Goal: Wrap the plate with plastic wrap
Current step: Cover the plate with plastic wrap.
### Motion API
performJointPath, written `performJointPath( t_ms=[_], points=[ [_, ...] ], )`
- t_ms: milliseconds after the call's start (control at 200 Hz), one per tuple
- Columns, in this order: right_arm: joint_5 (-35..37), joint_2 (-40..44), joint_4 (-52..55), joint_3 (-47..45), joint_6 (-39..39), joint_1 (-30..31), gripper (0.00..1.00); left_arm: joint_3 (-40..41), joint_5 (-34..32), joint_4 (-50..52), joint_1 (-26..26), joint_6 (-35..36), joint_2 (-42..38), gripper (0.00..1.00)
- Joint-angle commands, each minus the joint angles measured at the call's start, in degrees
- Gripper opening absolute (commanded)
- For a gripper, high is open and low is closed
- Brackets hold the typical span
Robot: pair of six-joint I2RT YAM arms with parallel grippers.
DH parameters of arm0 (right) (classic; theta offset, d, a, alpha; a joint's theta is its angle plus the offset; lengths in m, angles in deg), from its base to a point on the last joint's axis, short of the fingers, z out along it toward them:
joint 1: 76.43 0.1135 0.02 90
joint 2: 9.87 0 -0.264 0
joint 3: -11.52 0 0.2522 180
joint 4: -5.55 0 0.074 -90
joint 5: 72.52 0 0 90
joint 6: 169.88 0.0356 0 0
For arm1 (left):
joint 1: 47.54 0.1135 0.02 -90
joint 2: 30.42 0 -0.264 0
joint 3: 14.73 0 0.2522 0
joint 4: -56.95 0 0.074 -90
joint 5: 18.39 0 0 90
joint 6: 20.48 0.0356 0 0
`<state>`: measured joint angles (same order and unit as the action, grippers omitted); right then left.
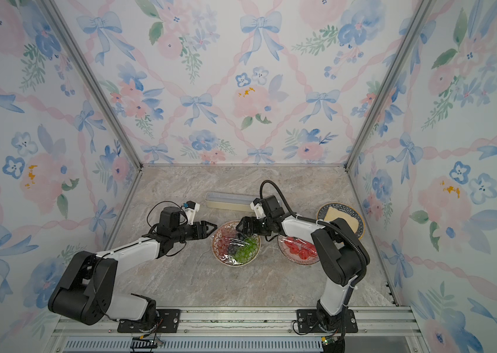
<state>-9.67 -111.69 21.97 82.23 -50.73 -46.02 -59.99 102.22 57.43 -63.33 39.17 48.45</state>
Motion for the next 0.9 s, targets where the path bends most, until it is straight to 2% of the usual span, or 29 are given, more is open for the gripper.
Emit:
performJointPath(
  t_ms=[0,120,225,455,895],
  points=[
    [0.7,1.0,1.7,-0.5,-0.6,-0.4,0.99,1.9,-1.3,4.5,-1.2,1.1,-3.1,0.56],
    [0.7,0.7,1.9,-0.1,-0.7,-0.4,0.99,1.6,3.1,4.6,-3.1,0.3,-3.5,0.5],
    [0.8,0.6,1.9,0.0,-0.7,-0.1,0.99,0.5,4.4,4.5,-4.5,0.3,-2.4,0.47],
    [1.5,1.1,2.6,-0.1,-0.9,0.3,0.99,-0.5,-1.1,4.5,-4.6,1.3,-0.4,0.53],
    [1.4,1.4,4.8,0.1,-1.6,0.7,1.0,-1.0,-1.3,4.4,-4.7,2.5,3.7,0.54]
  ],
)
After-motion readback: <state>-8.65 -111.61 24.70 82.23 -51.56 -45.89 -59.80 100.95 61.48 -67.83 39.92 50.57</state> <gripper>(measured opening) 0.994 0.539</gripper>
